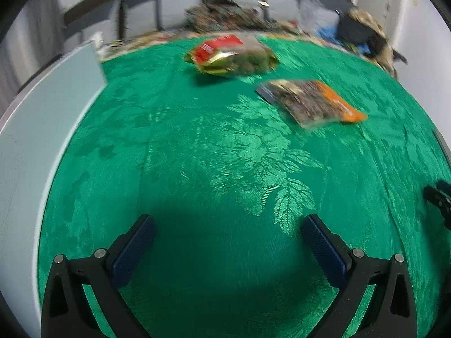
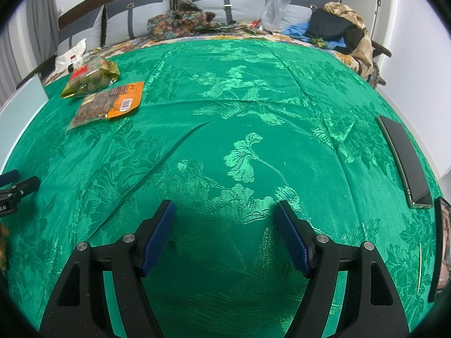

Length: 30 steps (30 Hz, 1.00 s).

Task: Organize snacks
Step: 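Grasp the clear red-labelled pouch of round snacks with the left tool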

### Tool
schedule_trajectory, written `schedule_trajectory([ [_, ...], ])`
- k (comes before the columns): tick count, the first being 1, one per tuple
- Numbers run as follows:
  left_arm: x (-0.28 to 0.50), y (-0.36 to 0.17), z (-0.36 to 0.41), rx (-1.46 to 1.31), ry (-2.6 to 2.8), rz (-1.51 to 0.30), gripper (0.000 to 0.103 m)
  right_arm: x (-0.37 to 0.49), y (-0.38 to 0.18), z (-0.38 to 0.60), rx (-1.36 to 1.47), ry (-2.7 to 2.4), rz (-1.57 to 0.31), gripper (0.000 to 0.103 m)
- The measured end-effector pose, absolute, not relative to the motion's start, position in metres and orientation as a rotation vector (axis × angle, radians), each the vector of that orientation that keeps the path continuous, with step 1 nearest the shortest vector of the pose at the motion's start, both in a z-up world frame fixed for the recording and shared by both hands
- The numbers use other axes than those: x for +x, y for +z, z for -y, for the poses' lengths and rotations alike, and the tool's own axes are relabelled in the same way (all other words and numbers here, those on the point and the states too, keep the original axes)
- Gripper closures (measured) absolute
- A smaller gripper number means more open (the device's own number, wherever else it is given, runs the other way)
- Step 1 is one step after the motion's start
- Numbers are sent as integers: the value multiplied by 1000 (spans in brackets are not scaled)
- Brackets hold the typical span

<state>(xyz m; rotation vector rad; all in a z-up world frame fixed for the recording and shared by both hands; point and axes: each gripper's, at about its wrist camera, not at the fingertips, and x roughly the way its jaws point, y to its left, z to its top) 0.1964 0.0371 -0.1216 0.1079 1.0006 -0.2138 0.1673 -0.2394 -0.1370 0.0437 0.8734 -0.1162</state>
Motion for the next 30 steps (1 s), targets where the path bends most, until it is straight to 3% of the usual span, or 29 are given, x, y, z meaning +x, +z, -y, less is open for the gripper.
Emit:
schedule_trajectory([
  [2, 217, -114, -36, 176, -286, -1056, 0, 167, -137, 239, 44, -116, -874, 26],
  [10, 328, -42, -8, 395, -441, -985, 0, 167, -137, 239, 44, -108, -875, 24],
  [16, 402, -71, 37, 629, -415, -1058, 0, 166, -137, 238, 44, -105, -875, 23],
  [22, 436, -101, 40, 487, -440, -1180, 2, 166, -137, 239, 44, -105, -875, 23],
  [24, 437, -99, 33, 429, -433, -1166, 21, 166, -137, 239, 44, -105, -875, 22],
  [26, 437, -95, 23, 352, -442, -1158, 31, 166, -137, 239, 44, -105, -875, 22],
  [30, 416, -83, 0, 293, -379, -1111, 33, 166, -137, 240, 45, -104, -875, 22],
])
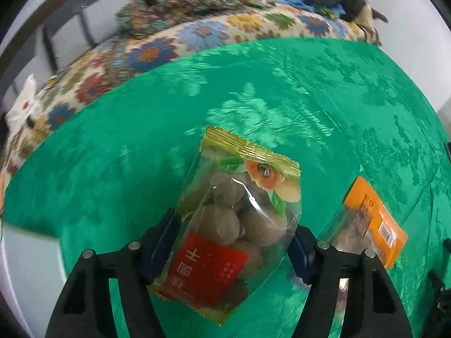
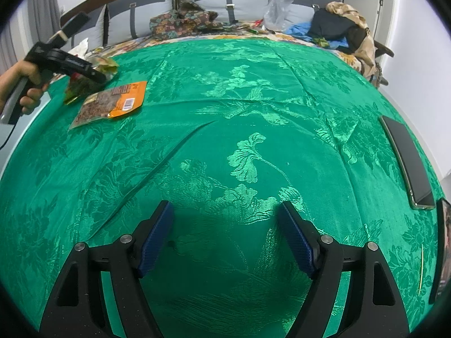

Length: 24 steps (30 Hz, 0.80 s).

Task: Organize snacks
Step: 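Grasp the clear red-labelled pouch of round snacks with the left tool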

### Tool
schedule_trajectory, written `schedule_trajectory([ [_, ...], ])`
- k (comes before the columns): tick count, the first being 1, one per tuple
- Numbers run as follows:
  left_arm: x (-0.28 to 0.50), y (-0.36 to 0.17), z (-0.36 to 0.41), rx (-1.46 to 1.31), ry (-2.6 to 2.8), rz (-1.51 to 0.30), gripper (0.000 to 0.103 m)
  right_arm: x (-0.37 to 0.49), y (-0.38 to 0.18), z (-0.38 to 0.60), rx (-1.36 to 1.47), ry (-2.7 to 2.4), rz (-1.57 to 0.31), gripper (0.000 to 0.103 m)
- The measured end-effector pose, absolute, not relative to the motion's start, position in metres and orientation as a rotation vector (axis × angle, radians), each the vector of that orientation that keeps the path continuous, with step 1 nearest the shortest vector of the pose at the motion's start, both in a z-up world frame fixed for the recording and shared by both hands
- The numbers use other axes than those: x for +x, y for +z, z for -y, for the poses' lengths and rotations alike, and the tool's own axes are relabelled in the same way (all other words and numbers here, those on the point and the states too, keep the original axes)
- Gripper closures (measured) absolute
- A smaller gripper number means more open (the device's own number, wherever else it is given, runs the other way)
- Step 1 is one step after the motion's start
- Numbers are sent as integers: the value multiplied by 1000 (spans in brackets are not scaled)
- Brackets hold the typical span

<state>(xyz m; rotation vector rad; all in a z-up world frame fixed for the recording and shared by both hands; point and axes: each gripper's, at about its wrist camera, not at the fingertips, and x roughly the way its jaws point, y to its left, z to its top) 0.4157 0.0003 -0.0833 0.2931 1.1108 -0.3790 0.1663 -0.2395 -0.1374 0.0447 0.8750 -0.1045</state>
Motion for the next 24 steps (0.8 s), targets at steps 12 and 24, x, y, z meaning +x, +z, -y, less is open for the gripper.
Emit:
schedule_trajectory([
  [12, 250, -84, -115, 31, -110, -1153, 33, 166, -138, 240, 45, -104, -875, 22],
  [24, 217, -119, -117, 24, -9, -1032, 9, 166, -138, 240, 45, -103, -875, 22],
])
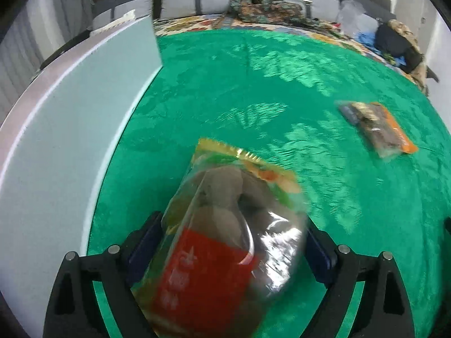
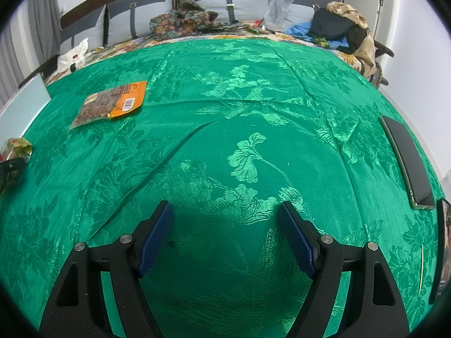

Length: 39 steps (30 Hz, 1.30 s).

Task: Organize snacks
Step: 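Grasp the clear red-labelled pouch of round snacks with the left tool, then hold the round-snack pouch with the left tool while the right moves over the orange jerky pouch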

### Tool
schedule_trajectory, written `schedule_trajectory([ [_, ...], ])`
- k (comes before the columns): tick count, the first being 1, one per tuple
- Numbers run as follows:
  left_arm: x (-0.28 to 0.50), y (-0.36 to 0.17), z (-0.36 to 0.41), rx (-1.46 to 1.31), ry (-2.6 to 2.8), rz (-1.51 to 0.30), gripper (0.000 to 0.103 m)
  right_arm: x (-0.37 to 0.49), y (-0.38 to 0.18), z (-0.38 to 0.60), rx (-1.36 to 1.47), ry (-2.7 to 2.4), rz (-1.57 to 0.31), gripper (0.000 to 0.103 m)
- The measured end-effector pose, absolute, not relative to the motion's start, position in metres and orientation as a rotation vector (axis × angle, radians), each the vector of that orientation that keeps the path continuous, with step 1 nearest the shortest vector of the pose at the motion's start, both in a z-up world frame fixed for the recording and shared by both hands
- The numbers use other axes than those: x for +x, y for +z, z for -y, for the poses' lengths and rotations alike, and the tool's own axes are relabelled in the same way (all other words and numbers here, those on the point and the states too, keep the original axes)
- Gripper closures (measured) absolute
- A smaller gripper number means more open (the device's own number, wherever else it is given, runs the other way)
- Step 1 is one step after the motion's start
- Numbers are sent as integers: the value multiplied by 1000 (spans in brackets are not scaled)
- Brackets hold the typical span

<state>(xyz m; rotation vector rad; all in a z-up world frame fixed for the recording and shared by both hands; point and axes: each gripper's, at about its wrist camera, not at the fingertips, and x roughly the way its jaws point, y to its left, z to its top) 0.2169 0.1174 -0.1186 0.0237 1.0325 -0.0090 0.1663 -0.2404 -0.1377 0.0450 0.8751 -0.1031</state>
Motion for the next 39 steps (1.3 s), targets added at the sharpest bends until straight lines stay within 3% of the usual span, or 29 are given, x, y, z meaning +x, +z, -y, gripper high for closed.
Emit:
schedule_trajectory([
  [6, 216, -124, -130, -27, 33, -967, 0, 166, -138, 241, 45, -103, -875, 22],
  [39, 221, -128, -131, -10, -7, -944, 0, 167, -138, 241, 34, -70, -873, 22],
])
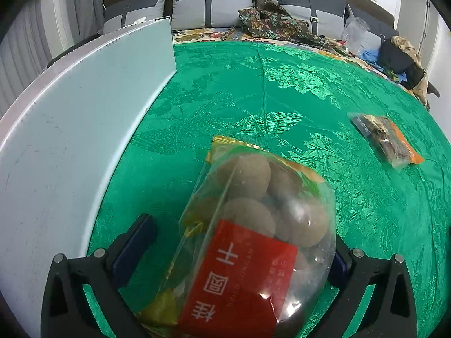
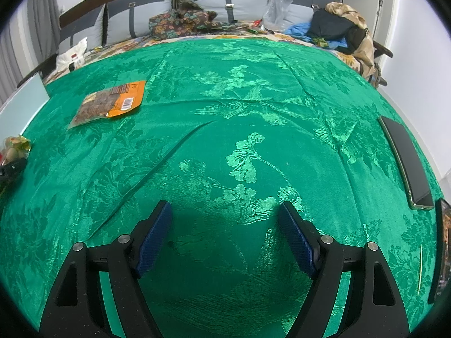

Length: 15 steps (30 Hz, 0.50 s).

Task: Organize snacks
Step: 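Hold the round-snack pouch with the left tool while the right moves over the orange jerky pouch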

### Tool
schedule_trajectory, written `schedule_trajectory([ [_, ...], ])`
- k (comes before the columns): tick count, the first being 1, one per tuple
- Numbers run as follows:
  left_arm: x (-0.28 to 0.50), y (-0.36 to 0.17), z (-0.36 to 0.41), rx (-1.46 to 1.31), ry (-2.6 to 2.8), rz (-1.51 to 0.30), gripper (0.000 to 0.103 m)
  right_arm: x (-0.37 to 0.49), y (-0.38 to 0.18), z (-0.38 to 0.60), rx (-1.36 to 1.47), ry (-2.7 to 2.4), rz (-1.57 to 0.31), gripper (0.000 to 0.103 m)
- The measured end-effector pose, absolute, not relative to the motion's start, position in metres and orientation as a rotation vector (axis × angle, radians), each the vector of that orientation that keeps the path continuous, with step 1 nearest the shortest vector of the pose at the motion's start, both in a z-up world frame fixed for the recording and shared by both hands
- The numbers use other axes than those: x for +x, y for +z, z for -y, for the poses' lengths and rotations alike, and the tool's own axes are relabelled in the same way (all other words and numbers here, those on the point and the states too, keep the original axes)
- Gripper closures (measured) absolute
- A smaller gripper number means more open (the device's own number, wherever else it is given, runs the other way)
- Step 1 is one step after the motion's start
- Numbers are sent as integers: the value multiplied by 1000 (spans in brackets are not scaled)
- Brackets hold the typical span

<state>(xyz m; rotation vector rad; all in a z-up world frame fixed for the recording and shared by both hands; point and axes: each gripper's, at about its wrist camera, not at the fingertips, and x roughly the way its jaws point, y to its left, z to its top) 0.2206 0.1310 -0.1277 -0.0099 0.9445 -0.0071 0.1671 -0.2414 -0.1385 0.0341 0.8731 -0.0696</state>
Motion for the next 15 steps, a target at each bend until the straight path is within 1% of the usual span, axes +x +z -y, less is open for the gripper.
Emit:
schedule_trajectory([
  [9, 221, -128, -131, -10, -7, -944, 0, 167, -139, 242, 37, -68, -875, 21],
  [11, 221, -128, -132, -10, -7, -944, 0, 172, -137, 240, 34, -60, -910, 21],
  [13, 221, -128, -131, -10, -7, -944, 0, 183, -130, 237, 52, -29, -920, 21],
  [15, 221, -128, -131, -10, -7, -944, 0, 202, -114, 226, 62, 11, -888, 21],
])
